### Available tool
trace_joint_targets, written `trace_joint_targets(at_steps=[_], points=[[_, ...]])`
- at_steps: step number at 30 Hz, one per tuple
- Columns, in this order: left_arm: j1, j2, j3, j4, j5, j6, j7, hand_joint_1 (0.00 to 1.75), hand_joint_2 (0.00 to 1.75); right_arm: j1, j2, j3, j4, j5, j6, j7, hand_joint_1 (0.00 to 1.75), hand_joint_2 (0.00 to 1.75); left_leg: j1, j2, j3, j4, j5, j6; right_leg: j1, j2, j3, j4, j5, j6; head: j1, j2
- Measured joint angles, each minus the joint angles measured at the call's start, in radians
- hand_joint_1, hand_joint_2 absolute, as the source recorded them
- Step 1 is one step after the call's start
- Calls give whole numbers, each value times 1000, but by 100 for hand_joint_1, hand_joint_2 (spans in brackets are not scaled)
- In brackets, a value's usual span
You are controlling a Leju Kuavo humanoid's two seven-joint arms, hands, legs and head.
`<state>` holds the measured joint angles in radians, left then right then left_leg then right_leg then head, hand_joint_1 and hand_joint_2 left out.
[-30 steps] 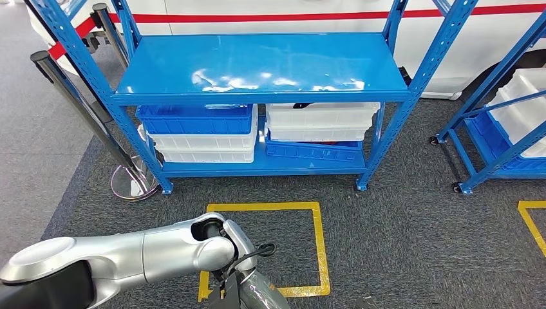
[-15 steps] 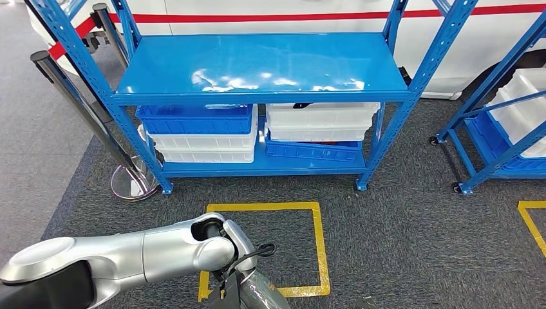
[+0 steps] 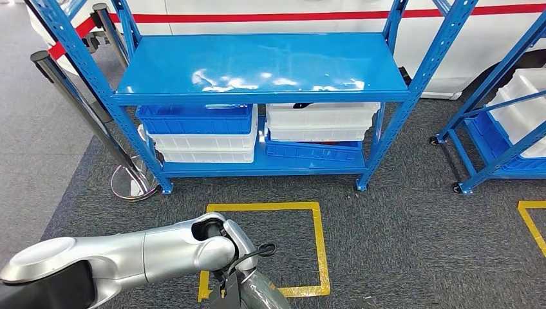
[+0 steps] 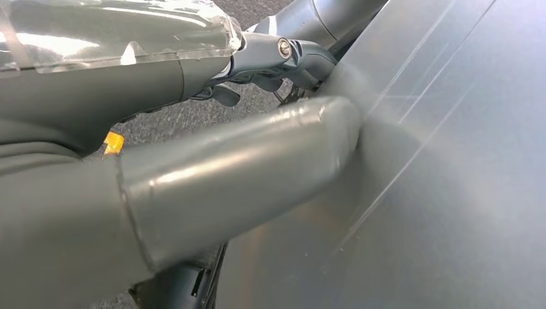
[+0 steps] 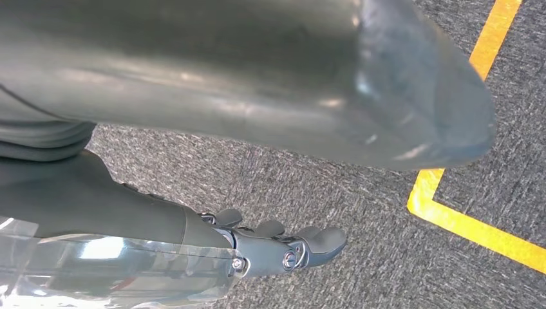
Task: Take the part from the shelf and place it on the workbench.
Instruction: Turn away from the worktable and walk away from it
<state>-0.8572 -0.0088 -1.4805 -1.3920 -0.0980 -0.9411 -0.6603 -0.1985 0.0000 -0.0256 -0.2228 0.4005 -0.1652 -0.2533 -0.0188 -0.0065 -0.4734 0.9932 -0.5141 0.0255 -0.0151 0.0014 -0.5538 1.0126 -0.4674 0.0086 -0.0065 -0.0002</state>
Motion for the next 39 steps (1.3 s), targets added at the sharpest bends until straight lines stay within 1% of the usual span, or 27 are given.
trace_joint_targets(at_steps=[19,23,30,34,39], points=[[1,0,0,0,0,0,0,0,0,0,0,0,0,0,0,0,0,0,0,0,0,0,0,0,0,0,0,0,0,0,0,0],[1,0,0,0,0,0,0,0,175,0,0,0,0,0,0,0,0,0,0,0,0,0,0,0,0,0,0,0,0,0,0,0],[-1,-2,0,1,0,0,-1,0,175,0,0,0,0,0,0,0,0,0,0,0,0,0,0,0,0,0,0,0,0,0,0,0],[0,-3,0,3,1,0,-2,0,0,0,0,0,0,0,0,0,0,0,0,0,0,0,0,0,0,0,0,0,0,0,0,0],[1,-3,0,3,1,0,-2,0,0,0,0,0,0,0,0,0,0,0,0,0,0,0,0,0,0,0,0,0,0,0,0,0]])
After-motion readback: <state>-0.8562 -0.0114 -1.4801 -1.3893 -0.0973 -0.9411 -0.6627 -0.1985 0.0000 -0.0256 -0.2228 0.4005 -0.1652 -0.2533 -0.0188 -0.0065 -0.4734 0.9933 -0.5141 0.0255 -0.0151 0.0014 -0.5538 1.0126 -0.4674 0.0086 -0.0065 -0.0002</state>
